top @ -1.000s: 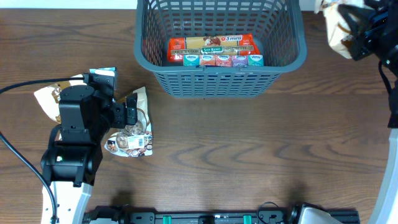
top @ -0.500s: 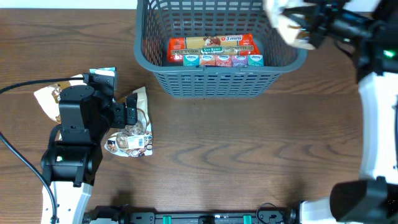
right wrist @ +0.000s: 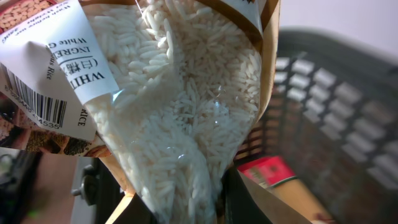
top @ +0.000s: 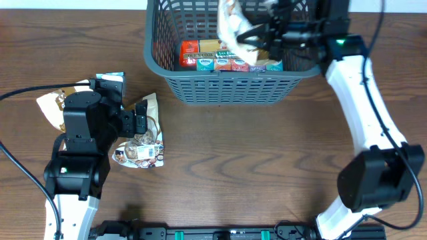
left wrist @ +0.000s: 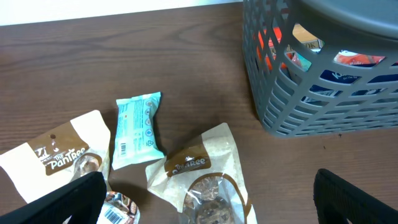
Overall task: Pack container
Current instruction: 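Carry the rice pouch over the basket and release it inside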
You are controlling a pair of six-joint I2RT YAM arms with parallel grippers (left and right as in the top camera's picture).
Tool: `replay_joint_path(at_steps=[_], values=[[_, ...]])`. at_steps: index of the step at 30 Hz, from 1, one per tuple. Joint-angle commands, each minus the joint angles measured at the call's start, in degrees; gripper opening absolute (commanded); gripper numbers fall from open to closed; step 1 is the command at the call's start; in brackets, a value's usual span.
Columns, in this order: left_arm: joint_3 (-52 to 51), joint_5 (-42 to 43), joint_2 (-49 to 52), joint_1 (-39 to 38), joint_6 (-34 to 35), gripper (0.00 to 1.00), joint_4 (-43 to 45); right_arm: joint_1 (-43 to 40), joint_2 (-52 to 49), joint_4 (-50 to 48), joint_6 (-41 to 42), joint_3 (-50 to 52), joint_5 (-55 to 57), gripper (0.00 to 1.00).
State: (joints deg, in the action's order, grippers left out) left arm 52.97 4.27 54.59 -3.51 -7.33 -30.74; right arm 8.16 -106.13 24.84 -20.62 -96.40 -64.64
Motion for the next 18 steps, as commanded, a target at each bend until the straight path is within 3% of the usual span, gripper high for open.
replay_joint_path(at_steps=[1,10,11,12,13,15,16,18], values=[[0.8,-0.5,0.0,-0.2,0.5,0.99,-0.1,2.1,-0.7,1.0,-0.5,-0.9,-1.6,0.02],[0.8,-0.5,0.0,-0.2,0.5,0.99,-0.1,4.9,-1.0,5.4,-2.1,-0.9,4.9,0.03],[0.8,-0.5,0.0,-0.2,0.5,0.99,-0.1,4.9,-1.0,5.4,-2.1,-0.9,4.9,0.11],[0.8,-0.5,0.0,-0.2,0.5,0.99,-0.1,4.9,-1.0,5.5,-2.1,-0.9,4.9,0.27],[0.8,-0.5,0.0,-0.2,0.5,0.99,-0.1,4.9,-1.0,5.5,-1.8,-0.9,4.8,0.54],[0.8,-0.5,0.0,-0.2,0.5,0.99,-0.1,4.9,-1.0,5.4,-1.6,-0.9,4.9,0.89],[0.8,-0.5,0.0,-0.2,0.5,0.99,-0.1,4.9,-1.0,5.4,-1.5,-0.9,4.8,0.99],[0.8,-0.5,0.0,-0.2,0.5,0.99,-0.1,4.9,-1.0,5.4,-0.7,-0.9,4.9,0.99]])
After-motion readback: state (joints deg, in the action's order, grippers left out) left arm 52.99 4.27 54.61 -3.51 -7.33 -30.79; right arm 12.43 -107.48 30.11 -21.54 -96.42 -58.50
